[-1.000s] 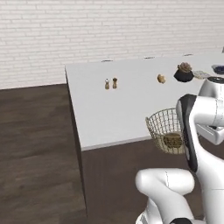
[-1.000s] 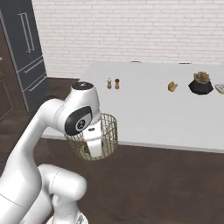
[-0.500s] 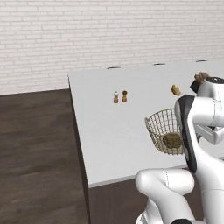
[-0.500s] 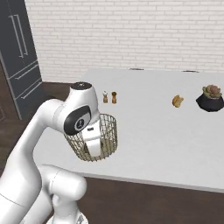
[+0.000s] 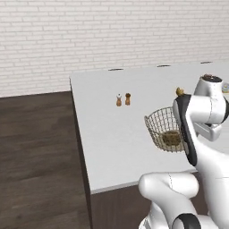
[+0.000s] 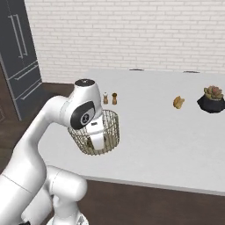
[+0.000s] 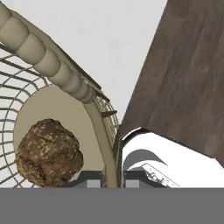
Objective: Open the cabinet, pick up the bread from the cabinet and place it in the basket. Then move the basket to the dining counter.
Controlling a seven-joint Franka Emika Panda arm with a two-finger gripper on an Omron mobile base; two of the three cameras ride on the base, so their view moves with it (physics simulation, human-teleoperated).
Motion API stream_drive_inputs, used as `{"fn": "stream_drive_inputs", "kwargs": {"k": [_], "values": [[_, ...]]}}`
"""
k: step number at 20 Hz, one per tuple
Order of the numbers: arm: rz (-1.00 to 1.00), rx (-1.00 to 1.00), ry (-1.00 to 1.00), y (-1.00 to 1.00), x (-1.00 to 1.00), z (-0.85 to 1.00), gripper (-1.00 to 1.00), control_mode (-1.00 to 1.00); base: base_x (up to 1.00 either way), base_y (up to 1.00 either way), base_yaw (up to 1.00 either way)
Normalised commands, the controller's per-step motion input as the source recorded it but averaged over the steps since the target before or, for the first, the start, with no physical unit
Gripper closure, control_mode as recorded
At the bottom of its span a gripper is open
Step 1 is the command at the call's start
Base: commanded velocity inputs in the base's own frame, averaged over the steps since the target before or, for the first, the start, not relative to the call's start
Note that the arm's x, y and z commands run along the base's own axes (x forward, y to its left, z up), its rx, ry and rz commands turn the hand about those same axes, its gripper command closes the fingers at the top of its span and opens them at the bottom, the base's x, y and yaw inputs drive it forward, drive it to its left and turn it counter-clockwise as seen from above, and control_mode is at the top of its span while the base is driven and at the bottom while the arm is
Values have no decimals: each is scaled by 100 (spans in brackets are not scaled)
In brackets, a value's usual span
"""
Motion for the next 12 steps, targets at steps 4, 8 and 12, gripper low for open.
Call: {"fn": "stream_drive_inputs", "kwargs": {"k": [4,8,12], "values": [[6,0,1,-23,100,-29,100,-100,0,0,0],[3,0,1,-3,100,-68,100,-100,0,0,0],[3,0,4,-6,89,-72,100,-100,0,0,0]]}}
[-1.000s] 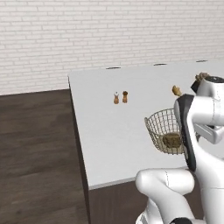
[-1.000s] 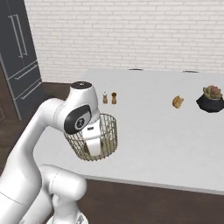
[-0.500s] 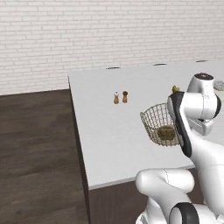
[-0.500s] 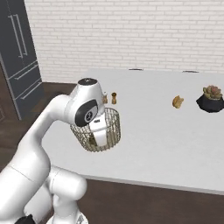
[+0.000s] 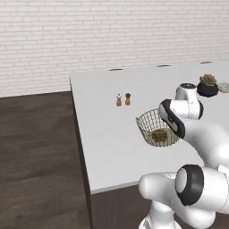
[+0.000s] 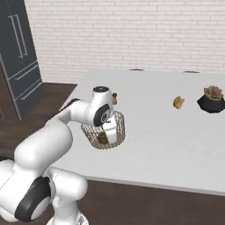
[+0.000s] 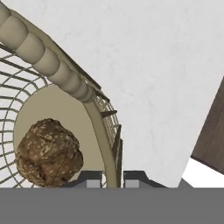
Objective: Open the cabinet, pick up the bread from the cabinet and place it in the basket. Then move the basket to the dining counter.
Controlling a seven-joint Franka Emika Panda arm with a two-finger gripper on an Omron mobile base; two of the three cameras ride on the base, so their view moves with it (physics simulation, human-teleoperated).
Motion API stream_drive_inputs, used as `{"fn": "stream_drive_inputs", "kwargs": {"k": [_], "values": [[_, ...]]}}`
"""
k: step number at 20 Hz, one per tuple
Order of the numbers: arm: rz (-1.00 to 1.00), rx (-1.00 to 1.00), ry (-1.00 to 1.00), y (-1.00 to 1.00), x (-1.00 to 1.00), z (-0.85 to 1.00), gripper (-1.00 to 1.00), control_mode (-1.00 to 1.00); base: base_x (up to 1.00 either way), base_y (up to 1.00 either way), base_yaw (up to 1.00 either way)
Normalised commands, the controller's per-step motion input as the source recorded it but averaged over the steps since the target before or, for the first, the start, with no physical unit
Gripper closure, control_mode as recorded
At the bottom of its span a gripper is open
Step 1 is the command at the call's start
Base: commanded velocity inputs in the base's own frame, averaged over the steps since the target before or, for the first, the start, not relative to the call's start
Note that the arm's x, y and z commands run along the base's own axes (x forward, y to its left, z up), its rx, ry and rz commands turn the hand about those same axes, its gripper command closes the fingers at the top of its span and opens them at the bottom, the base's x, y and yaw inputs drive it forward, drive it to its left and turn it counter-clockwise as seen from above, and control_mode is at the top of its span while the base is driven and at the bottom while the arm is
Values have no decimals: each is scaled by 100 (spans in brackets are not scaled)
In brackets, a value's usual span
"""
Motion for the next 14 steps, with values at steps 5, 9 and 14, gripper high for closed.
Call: {"fn": "stream_drive_inputs", "kwargs": {"k": [5,9,14], "values": [[3,0,0,-1,44,-82,100,-100,0,0,0],[3,5,0,0,25,-56,100,-100,0,0,0],[0,2,0,0,4,-26,-100,-100,0,0,0]]}}
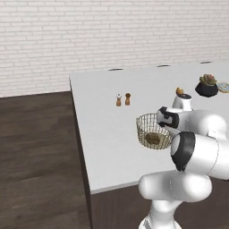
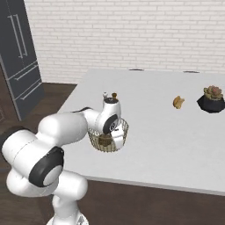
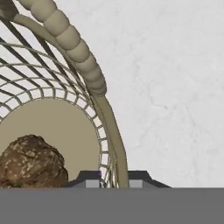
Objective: Open the cabinet, pick up the bread from the cabinet and place it in the basket. Then move the basket to the dining counter.
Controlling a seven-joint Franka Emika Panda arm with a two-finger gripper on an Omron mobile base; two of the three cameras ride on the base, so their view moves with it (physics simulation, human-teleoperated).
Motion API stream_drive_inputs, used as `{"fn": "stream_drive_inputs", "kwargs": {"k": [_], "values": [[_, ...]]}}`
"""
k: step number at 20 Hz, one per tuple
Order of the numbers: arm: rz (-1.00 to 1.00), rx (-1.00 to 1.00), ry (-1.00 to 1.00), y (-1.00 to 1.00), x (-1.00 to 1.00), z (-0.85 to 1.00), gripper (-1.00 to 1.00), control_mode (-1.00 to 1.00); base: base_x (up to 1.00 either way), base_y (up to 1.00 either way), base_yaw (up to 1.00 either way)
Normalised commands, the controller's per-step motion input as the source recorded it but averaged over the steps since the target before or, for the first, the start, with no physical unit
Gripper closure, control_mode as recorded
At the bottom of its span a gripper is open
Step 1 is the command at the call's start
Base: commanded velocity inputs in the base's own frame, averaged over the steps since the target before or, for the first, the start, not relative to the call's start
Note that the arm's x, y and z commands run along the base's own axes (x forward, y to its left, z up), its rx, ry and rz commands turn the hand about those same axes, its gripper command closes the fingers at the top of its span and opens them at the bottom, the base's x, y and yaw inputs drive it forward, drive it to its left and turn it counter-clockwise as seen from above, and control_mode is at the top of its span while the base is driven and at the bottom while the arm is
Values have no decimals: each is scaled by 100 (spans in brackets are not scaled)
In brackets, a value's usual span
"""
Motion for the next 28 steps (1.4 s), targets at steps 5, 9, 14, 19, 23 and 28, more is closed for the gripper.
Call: {"fn": "stream_drive_inputs", "kwargs": {"k": [5,9,14,19,23,28], "values": [[0,-1,0,2,0,17,-100,-100,0,0,0],[0,0,0,0,-6,97,-100,-100,0,0,0],[5,-1,-6,14,-38,100,-100,-100,0,0,0],[12,-15,-18,48,-73,100,-100,-100,0,0,0],[11,-21,-26,53,-96,100,-100,-100,0,0,0],[10,-18,-27,77,-100,91,-100,-100,0,0,0]]}}
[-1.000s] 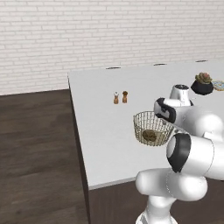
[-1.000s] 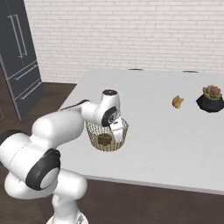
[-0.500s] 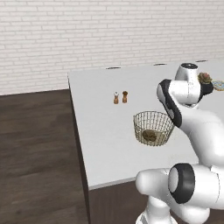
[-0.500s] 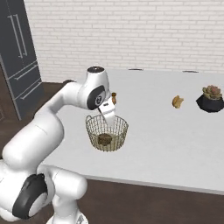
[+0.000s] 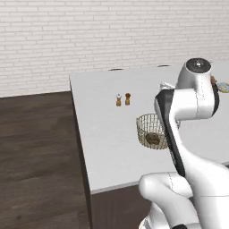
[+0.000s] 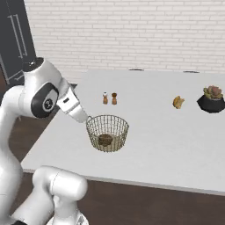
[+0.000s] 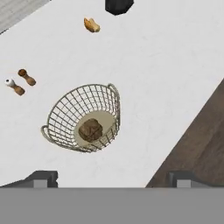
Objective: Open the cabinet, pick up the bread from the cabinet and place it in the basket. Then move the basket to the dining counter.
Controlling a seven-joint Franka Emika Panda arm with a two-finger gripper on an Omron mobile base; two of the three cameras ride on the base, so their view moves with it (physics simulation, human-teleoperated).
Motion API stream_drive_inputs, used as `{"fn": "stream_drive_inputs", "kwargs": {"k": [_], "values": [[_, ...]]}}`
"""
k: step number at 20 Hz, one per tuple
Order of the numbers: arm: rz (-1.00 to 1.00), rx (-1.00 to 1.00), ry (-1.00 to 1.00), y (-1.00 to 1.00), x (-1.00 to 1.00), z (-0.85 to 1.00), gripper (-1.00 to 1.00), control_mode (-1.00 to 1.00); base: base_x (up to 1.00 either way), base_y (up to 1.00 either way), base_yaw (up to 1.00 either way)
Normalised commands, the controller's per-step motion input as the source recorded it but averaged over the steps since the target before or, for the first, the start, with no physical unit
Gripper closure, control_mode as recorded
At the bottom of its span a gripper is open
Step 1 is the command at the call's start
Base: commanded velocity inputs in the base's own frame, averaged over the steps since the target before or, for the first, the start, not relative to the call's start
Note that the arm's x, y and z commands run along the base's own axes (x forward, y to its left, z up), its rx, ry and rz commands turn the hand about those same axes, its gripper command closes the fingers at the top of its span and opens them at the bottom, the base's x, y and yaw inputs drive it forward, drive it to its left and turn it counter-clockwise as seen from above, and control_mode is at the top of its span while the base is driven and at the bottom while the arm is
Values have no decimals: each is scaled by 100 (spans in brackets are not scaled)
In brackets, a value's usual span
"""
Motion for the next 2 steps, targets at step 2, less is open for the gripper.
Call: {"fn": "stream_drive_inputs", "kwargs": {"k": [2], "values": [[7,-14,-28,84,-100,72,-100,-100,0,0,0]]}}
